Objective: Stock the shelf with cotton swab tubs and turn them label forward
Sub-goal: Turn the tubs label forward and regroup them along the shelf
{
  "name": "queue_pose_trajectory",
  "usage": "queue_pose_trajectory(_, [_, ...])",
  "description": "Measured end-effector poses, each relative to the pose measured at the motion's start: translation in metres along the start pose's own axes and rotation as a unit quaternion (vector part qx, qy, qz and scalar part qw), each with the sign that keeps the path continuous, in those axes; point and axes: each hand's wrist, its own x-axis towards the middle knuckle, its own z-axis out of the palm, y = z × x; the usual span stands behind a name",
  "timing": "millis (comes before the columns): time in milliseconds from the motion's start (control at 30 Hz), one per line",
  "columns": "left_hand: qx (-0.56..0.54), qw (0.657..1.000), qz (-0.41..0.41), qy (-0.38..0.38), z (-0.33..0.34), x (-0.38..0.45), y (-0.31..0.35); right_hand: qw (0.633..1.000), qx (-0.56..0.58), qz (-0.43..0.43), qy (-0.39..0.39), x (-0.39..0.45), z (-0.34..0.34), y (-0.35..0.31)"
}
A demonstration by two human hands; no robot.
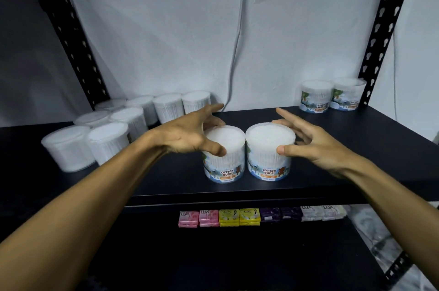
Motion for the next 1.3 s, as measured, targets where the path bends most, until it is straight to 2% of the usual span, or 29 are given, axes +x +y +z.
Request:
queue_pose_trajectory(167, [-0.026,0.999,0.015,-0.034,-0.002,-0.002,-0.004,0.999,0.013,0.006,-0.044,0.002,-0.007,0.0])
queue_pose_trajectory(233, [-0.011,1.0,0.011,-0.023,0.0,-0.006,-0.002,0.999,0.018,0.009,-0.042,-0.001,-0.007,-0.001])
queue_pose_trajectory(400, [-0.004,0.993,-0.004,0.12,0.017,-0.018,0.001,0.997,0.008,-0.007,0.07,-0.01,0.007,0.007])
queue_pose_trajectory(533, [-0.05,0.984,-0.006,0.172,0.031,-0.019,-0.008,0.994,0.023,-0.034,0.103,-0.012,0.017,0.009])
queue_pose_trajectory(733, [-0.105,0.981,0.009,0.163,0.034,-0.019,-0.011,0.994,0.046,-0.03,0.099,-0.007,0.016,0.011])
queue_pose_trajectory(1300, [-0.119,0.985,0.025,0.126,0.031,-0.013,-0.018,0.997,0.051,-0.022,0.045,-0.003,0.003,0.017])
